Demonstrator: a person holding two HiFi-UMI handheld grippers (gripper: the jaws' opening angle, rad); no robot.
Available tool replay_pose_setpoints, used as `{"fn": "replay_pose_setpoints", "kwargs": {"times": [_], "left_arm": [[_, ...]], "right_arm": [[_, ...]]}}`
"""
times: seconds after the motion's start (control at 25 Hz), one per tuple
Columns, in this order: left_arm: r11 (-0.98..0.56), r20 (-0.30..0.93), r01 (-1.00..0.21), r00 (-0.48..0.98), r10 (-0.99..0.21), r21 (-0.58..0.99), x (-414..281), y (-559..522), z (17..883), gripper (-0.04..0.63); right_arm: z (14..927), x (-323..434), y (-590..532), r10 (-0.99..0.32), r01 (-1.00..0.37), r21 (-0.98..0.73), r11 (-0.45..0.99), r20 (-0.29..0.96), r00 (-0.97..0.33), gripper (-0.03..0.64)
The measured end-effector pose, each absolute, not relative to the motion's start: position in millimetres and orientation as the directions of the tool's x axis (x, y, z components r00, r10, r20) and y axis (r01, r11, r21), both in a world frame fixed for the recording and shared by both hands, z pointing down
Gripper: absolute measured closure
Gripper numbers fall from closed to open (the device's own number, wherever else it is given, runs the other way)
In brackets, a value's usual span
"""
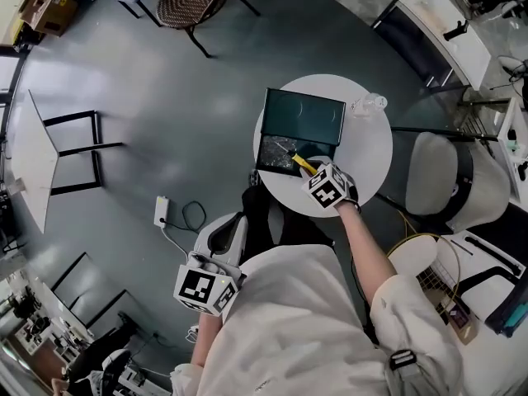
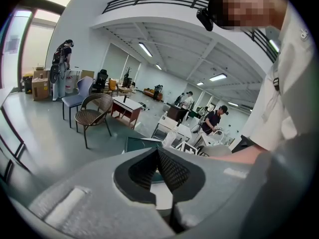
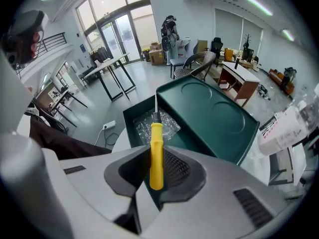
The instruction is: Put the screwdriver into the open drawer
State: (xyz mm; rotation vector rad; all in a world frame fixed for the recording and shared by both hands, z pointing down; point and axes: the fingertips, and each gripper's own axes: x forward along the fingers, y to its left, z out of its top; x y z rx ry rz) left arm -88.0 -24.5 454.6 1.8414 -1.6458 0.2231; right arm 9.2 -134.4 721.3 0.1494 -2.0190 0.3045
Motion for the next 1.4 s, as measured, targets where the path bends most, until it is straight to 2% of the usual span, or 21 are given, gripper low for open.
{"fn": "replay_pose_setpoints", "kwargs": {"times": [0.2,0.48,0.88,1.4], "left_arm": [[0.02,0.533,-0.935,0.183,-0.826,0.353,-84.3,-17.8,459.4,0.583],[0.03,0.534,-0.938,0.171,-0.828,0.346,-82.6,-14.2,458.7,0.583],[0.039,0.532,-0.941,0.156,-0.832,0.337,-80.0,-9.1,456.8,0.583],[0.033,0.532,-0.942,0.159,-0.831,0.333,-73.3,-8.9,455.6,0.583]], "right_arm": [[742.9,15.1,-137.1,0.03,-0.346,-0.181,0.921,0.916,-0.4,0.537],[760.2,17.5,-145.6,0.023,-0.422,-0.184,0.888,0.933,-0.359,0.537],[778.8,28.1,-150.9,-0.01,-0.571,-0.199,0.797,0.94,-0.342,0.536],[780.4,19.5,-153.4,-0.009,-0.589,-0.227,0.776,0.929,-0.371,0.534]]}}
